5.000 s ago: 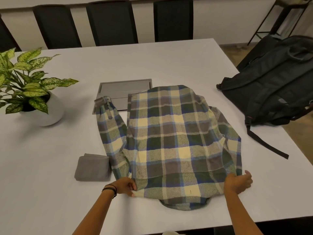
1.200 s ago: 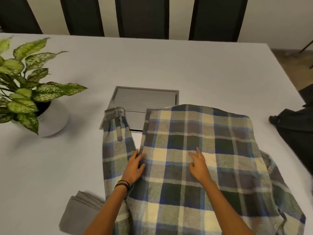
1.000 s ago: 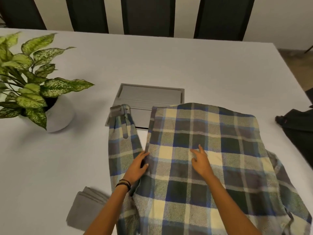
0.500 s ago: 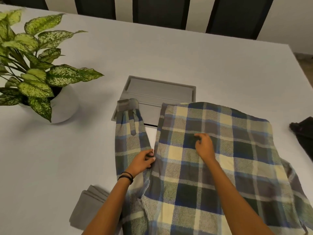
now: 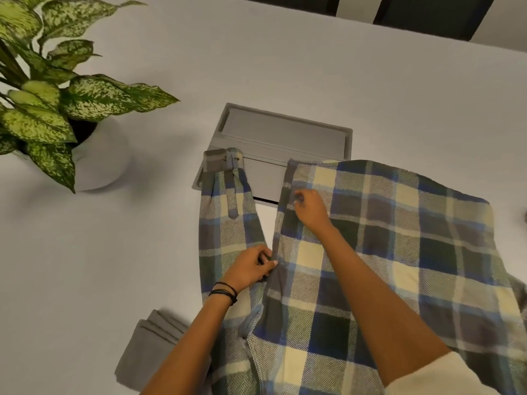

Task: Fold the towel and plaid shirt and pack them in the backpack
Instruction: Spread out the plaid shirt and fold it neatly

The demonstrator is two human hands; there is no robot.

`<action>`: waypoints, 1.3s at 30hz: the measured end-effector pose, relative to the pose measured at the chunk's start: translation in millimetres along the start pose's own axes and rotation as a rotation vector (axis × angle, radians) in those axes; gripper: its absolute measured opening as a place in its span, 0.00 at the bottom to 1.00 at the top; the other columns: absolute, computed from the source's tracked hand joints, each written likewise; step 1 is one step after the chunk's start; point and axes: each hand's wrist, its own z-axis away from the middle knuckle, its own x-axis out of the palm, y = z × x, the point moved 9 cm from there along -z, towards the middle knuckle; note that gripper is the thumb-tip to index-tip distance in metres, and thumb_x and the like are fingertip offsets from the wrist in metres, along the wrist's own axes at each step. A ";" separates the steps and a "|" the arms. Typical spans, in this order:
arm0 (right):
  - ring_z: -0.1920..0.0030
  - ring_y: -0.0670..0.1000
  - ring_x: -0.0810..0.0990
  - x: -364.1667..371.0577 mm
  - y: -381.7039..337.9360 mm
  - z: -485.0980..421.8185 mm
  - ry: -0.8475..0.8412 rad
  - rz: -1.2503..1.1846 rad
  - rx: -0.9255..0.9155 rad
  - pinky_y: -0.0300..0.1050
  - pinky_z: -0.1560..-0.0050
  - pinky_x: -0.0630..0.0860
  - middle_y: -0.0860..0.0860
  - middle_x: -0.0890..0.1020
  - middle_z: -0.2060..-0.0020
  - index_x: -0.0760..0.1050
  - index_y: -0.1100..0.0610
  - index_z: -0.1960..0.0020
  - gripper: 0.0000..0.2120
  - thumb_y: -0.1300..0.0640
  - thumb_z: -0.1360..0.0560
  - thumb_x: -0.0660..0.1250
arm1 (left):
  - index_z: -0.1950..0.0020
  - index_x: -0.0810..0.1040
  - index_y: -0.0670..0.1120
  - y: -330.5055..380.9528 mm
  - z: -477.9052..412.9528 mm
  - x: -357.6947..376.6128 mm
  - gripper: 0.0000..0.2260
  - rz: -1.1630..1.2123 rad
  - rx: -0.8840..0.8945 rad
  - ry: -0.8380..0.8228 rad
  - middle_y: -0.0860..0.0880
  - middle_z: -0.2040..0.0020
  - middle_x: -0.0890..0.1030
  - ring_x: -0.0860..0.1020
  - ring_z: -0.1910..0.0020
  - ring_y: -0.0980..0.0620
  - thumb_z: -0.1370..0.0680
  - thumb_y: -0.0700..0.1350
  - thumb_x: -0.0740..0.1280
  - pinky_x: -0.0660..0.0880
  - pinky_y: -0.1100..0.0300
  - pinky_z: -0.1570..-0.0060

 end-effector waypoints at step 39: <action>0.41 0.55 0.75 -120.6 85.6 0.0 0.391 -0.444 0.181 0.43 0.46 0.75 0.53 0.77 0.42 0.77 0.59 0.45 0.14 0.69 0.23 0.57 | 0.46 0.73 0.39 113.6 56.0 126.7 0.12 -0.362 0.236 -0.852 0.37 0.57 0.82 0.76 0.69 0.58 0.23 0.46 0.66 0.70 0.76 0.67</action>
